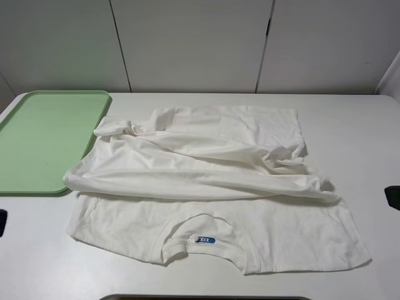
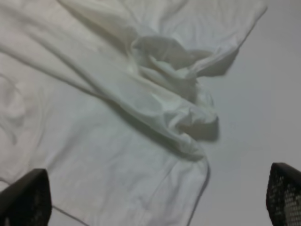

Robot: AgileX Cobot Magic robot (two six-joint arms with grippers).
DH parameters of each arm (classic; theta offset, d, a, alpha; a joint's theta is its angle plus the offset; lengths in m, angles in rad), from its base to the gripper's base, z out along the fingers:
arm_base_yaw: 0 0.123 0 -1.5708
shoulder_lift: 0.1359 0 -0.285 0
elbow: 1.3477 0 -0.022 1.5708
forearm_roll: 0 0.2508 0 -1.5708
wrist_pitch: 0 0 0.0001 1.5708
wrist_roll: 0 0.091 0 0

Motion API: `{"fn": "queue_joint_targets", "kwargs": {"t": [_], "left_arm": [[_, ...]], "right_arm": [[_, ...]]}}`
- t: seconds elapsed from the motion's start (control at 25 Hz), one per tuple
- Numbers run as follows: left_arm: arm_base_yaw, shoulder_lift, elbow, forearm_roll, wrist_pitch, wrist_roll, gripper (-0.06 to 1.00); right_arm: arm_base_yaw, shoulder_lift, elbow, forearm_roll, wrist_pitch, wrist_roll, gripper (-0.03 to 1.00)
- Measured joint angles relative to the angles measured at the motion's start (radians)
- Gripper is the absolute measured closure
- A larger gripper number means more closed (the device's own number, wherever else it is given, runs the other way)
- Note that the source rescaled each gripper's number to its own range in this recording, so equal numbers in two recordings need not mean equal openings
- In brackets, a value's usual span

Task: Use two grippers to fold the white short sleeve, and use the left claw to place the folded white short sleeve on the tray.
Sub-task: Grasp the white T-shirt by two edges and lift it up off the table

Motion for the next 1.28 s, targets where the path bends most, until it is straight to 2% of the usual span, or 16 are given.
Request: {"fn": "queue_joint_targets", "kwargs": {"t": [0.16, 0.4, 0.64, 0.8, 1.0, 1.28], "left_arm": [[0.0, 0.219, -0.048, -0.024, -0.017, 0.16, 0.0], [0.0, 0.369, -0.098, -0.037, -0.048, 0.237, 0.0], [0.0, 0.545, -0.119, -0.117, -0.133, 0.355, 0.0], [0.0, 0.607, -0.119, -0.164, -0.151, 0.398, 0.0], [0.0, 0.608, -0.121, -0.171, -0.139, 0.409, 0.0], [0.0, 0.608, -0.121, -0.168, -0.121, 0.41, 0.0]], "right_arm": [[0.0, 0.099, 0.0, 0.03, -0.036, -0.084, -0.03], [0.0, 0.233, 0.0, 0.101, -0.103, -0.223, -0.03], [0.006, 0.403, 0.0, 0.107, -0.225, -0.289, -0.03], [0.073, 0.565, 0.0, 0.021, -0.267, -0.333, -0.03], [0.126, 0.735, -0.001, -0.105, -0.303, -0.332, -0.03], [0.126, 0.881, -0.001, -0.136, -0.461, -0.33, -0.03]]}}
